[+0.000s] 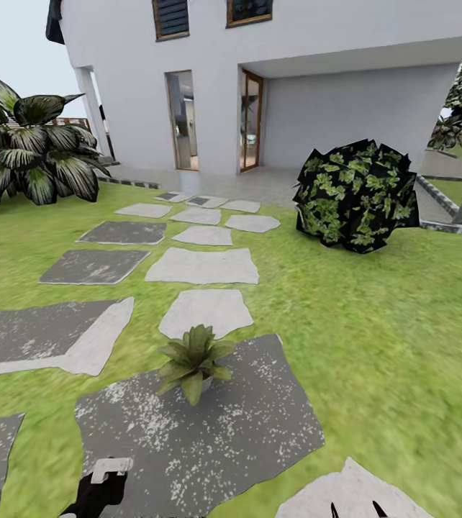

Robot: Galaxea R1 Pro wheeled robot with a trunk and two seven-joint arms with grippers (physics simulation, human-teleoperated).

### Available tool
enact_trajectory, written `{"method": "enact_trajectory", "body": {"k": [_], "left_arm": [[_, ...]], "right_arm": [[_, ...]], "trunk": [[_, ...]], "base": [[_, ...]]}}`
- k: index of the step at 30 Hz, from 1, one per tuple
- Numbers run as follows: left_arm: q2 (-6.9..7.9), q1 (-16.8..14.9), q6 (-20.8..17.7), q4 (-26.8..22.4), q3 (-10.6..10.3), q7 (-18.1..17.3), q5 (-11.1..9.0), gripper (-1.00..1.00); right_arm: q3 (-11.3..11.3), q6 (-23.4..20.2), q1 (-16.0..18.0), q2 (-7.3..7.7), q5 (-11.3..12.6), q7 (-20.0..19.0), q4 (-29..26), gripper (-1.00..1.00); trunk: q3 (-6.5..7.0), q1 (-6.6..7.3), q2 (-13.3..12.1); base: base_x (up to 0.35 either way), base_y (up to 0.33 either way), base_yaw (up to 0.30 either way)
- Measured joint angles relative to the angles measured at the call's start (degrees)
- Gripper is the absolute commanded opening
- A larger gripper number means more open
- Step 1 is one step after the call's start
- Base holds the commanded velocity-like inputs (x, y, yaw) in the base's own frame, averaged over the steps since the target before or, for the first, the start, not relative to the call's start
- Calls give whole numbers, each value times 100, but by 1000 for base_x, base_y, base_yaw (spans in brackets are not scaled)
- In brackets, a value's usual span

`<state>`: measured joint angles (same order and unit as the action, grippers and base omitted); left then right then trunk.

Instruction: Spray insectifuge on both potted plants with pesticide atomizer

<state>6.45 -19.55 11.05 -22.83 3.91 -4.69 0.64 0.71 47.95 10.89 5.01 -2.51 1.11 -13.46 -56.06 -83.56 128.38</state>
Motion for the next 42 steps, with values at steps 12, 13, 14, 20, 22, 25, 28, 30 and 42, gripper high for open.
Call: {"method": "enact_trajectory", "body": {"k": [12,13,14,20,22,25,28,30,42], "left_arm": [[-4,0,-12,-18,5,-29,6,-100],[-6,-1,-14,-37,2,-28,7,-100],[-7,-1,-27,-51,-6,-28,7,-100],[28,-34,-76,-69,-62,-89,59,-100],[40,-62,-84,-54,-86,-228,138,-100],[47,-74,-131,-57,-214,-693,508,-100],[54,-92,-245,-73,-268,-1255,1061,-100],[60,-101,-272,-76,-277,-1521,1304,-100],[230,-514,-376,-91,-278,-3729,2798,-100]], "right_arm": [[0,7,0,0,13,0,-1,100],[2,5,-1,0,16,0,-1,100],[4,2,-1,0,17,0,-1,100],[-67,-22,-2,-1,-63,-12,-26,100],[-180,-32,2,-2,-209,-14,-89,100],[-411,-238,13,0,-728,-16,-414,100],[-535,-1104,16,-4,-1400,-39,-1110,100],[-575,-1670,17,-16,-1706,-178,-1546,100],[-602,-3838,385,-216,-2018,-3343,-3391,100]], "trunk": [[-23,2,0],[-23,3,0],[-24,2,0],[-25,0,0],[-25,0,0],[-25,0,0],[-24,0,0],[-24,0,0],[-24,0,0]], "base": [[46,0,250],[182,0,81],[116,0,52],[32,0,14],[4,0,2],[1,0,1],[0,0,0],[0,0,0],[0,0,0]]}}
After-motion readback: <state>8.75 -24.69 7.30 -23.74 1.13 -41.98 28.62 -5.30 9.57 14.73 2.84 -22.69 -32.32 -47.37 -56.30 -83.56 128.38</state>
